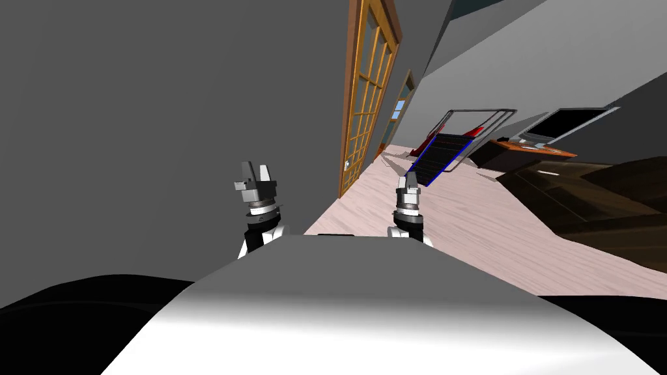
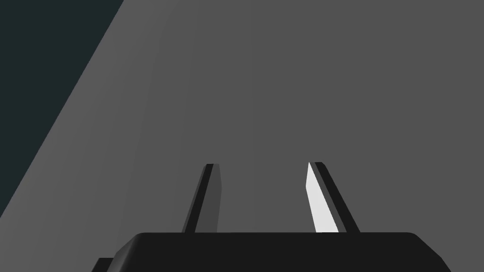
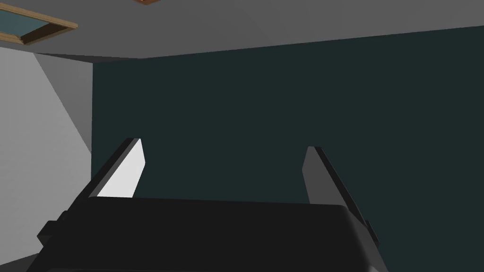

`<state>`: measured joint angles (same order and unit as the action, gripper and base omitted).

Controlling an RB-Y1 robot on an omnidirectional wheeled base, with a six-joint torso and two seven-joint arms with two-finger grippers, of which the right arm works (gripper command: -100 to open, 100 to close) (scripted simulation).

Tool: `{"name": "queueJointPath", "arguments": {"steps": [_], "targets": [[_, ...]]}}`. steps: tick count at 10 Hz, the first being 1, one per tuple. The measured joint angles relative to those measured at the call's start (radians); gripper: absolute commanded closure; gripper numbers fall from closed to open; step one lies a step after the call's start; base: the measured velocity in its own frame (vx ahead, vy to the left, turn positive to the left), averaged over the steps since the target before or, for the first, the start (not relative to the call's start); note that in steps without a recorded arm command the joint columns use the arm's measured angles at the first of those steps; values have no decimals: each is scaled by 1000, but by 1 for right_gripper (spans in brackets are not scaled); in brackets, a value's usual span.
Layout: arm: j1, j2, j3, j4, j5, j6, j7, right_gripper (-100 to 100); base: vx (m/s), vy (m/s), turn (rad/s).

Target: Pull the door open

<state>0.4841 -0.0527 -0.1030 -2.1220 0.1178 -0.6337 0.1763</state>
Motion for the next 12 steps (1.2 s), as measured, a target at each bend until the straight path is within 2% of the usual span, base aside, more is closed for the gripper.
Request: {"name": "queueJointPath", "arguments": {"steps": [5, 7, 10, 12], "targets": [[-20, -21, -19, 113, 54, -39, 80, -100, 118, -64, 122], [-32, -30, -28, 148, 70, -45, 106, -100, 91, -48, 90], [-42, -37, -36, 197, 96, -59, 143, -100, 90, -49, 106], [-52, -39, -41, 248, 120, -77, 178, -100, 109, -89, 169]]}}
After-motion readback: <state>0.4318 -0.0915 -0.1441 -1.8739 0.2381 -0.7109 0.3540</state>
